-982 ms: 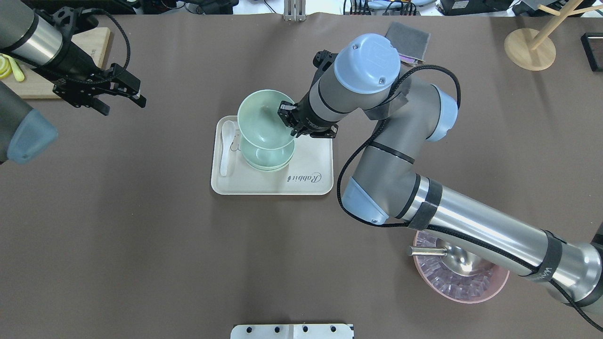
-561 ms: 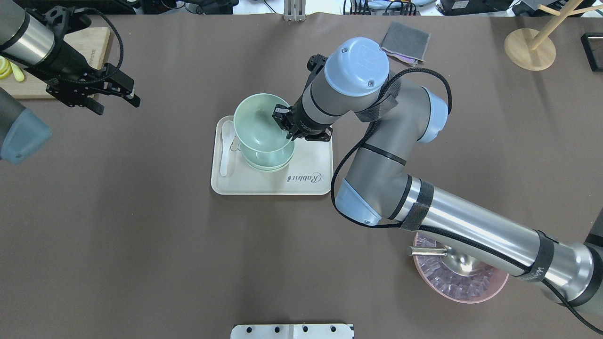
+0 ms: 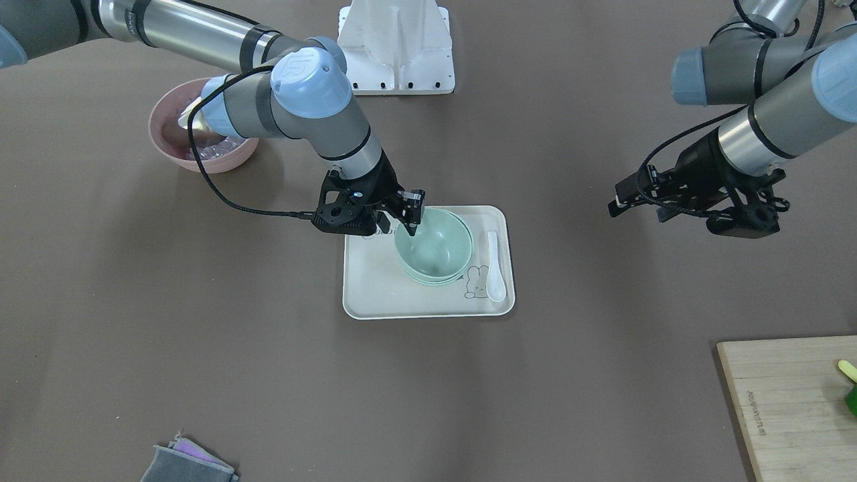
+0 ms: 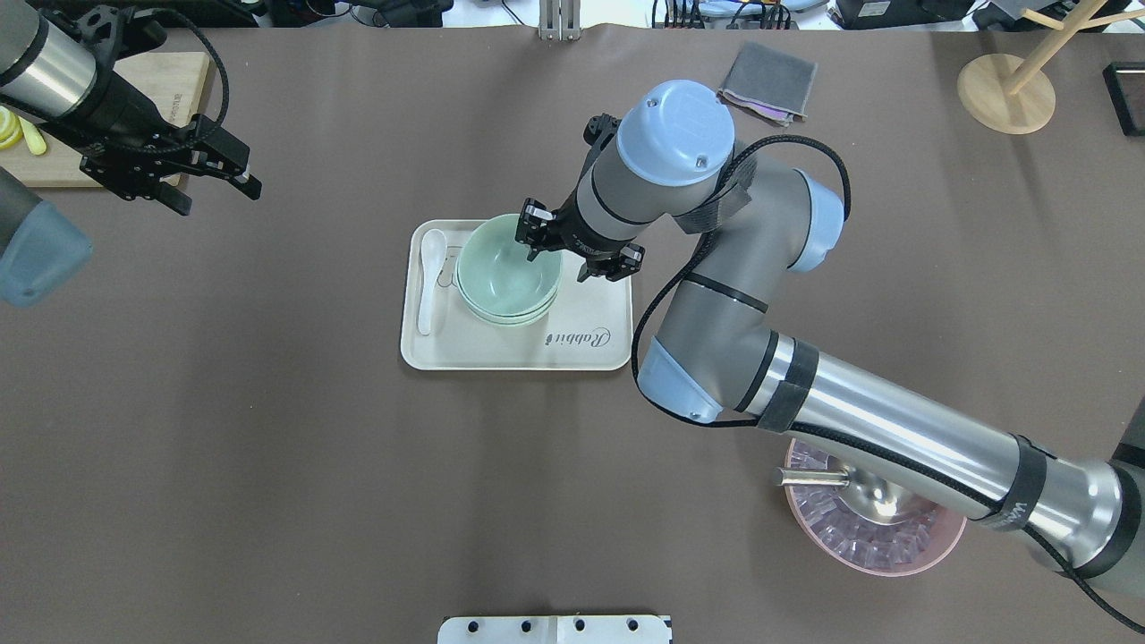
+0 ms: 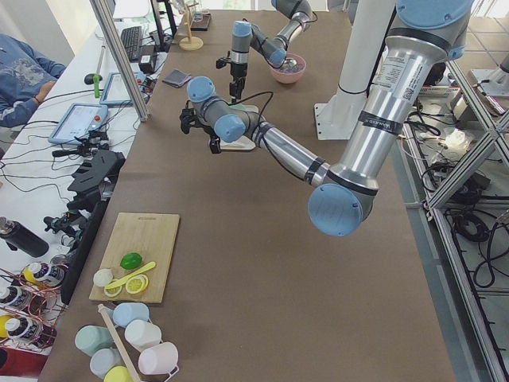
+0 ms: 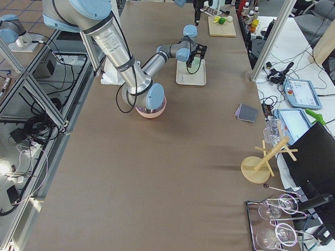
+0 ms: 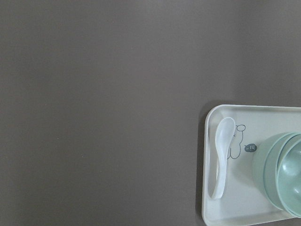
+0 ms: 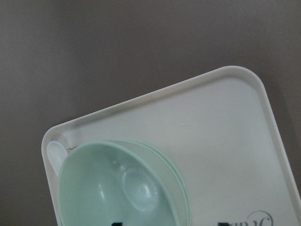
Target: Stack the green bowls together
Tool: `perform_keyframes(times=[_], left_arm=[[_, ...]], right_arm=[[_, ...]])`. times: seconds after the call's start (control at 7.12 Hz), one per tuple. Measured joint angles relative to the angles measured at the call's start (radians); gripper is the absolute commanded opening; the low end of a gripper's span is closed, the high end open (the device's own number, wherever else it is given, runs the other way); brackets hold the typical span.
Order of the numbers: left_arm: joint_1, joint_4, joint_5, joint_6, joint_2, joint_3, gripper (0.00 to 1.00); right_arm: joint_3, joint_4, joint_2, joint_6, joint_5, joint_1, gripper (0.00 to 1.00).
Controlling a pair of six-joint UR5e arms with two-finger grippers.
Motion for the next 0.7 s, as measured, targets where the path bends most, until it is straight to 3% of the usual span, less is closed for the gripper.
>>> perform_keyframes(times=[0.28, 0.56, 0.7], left_arm=[[-0.026, 0.023, 0.001, 0.015, 0.001, -0.006, 0.99], [-0.102, 0.059, 0.01, 0.175, 0.037, -0.008, 0.99], [-0.158, 0.072, 0.03, 0.302, 0.083, -0.009, 0.99]], right_arm=[[0.064, -0.004, -0.102, -0.096, 0.155, 0.146, 1.0], [0.127, -0.011, -0.297, -0.36, 0.317, 0.373, 1.0], [0.129, -0.014, -0.391, -0.54, 0.352, 0.472, 1.0]])
